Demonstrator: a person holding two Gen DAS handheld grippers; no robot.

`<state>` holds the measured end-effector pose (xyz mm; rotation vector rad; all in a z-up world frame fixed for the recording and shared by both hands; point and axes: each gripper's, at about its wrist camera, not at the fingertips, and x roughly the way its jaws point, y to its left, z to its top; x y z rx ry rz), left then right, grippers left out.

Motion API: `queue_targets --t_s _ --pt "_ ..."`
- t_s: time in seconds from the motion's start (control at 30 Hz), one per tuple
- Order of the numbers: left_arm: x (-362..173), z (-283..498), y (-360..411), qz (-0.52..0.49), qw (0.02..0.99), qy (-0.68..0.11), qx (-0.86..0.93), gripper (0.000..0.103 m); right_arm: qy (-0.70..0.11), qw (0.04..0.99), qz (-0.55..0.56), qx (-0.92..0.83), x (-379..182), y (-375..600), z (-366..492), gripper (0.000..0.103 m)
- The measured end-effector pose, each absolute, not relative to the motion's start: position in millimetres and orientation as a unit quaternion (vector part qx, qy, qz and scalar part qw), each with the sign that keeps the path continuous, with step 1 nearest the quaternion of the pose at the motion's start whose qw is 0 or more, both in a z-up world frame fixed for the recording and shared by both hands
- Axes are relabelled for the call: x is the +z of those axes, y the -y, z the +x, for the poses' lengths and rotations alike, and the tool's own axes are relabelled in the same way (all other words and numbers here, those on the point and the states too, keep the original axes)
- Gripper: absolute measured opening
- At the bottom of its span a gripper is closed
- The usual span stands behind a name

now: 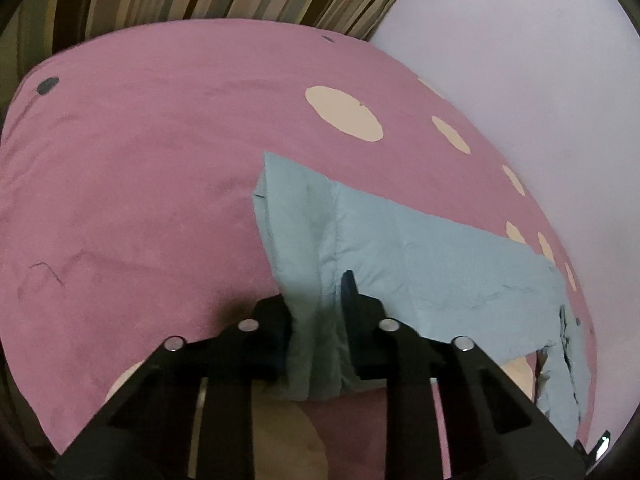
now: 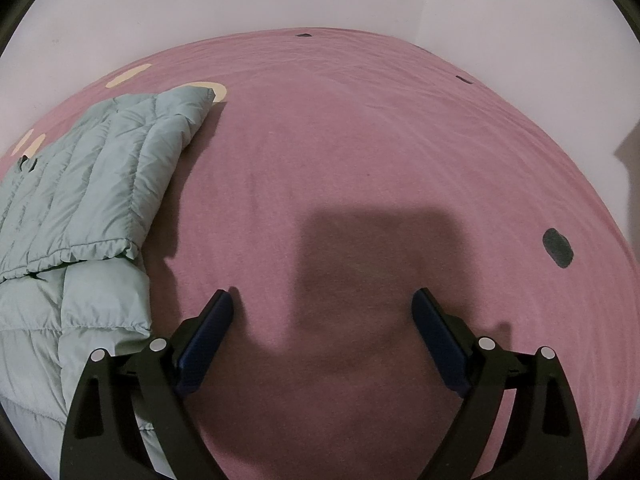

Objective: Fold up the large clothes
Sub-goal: 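Grasp the other jacket side with the left tool, then fold the held side over the jacket body and open the left tool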

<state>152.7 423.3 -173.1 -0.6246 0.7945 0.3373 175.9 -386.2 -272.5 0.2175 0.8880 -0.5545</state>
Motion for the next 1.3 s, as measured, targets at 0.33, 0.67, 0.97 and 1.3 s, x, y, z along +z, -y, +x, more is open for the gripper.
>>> queue_targets --t_s 0.33,0.67,0.97,1.3 --pt "-113 176 -345 -0.246 0.901 -0.345 0.095 0.006 -0.422 0.861 0.105 -0.265 -272 387 175 0.09" --pt "-76 249 -174 -0.195 0.912 -0.357 -0.058 0.005 -0.42 0.861 0.112 -0.264 -272 386 175 0.09" --pt "-70 299 -11 -0.144 0.898 -0.381 -0.168 0.005 -0.419 0.861 0.115 -0.264 -273 386 174 0.09" --pt "-119 335 115 -0.104 0.867 -0.438 -0.216 0.005 -0.418 0.862 0.116 -0.263 -273 387 174 0.09"
